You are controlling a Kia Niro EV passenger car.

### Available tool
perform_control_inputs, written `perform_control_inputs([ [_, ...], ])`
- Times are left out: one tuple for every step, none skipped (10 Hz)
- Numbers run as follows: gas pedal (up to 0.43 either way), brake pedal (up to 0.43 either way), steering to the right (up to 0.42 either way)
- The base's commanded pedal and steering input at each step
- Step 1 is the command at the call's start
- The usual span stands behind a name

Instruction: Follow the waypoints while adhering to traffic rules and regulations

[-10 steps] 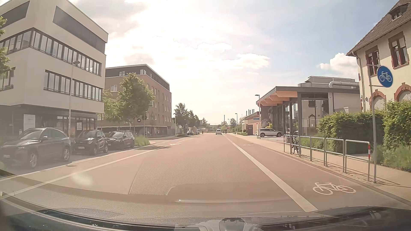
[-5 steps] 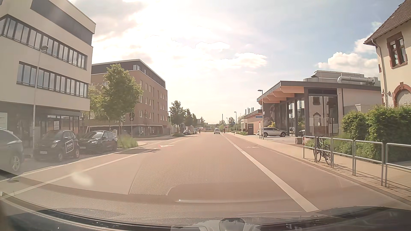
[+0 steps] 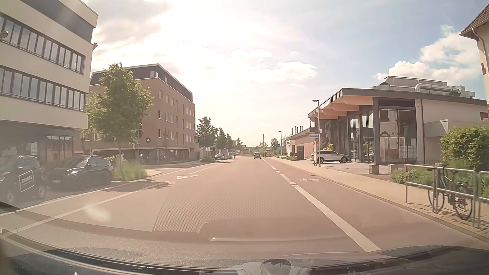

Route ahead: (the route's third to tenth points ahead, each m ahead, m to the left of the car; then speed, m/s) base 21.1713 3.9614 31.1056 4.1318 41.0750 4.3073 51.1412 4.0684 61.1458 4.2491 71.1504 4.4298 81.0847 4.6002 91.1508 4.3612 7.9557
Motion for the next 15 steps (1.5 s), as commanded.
perform_control_inputs([
  [0.059, 0.0, 0.003],
  [0.059, 0.0, 0.003],
  [0.059, 0.0, 0.003],
  [0.059, 0.0, 0.003],
  [0.059, 0.0, 0.003],
  [0.059, 0.0, 0.003],
  [0.059, 0.0, 0.003],
  [0.059, 0.0, 0.003],
  [0.059, 0.0, 0.003],
  [0.059, 0.0, 0.003],
  [0.059, 0.0, 0.003],
  [0.059, 0.0, 0.003],
  [0.059, 0.0, 0.003],
  [0.059, 0.0, 0.003],
  [0.059, 0.0, 0.003],
])
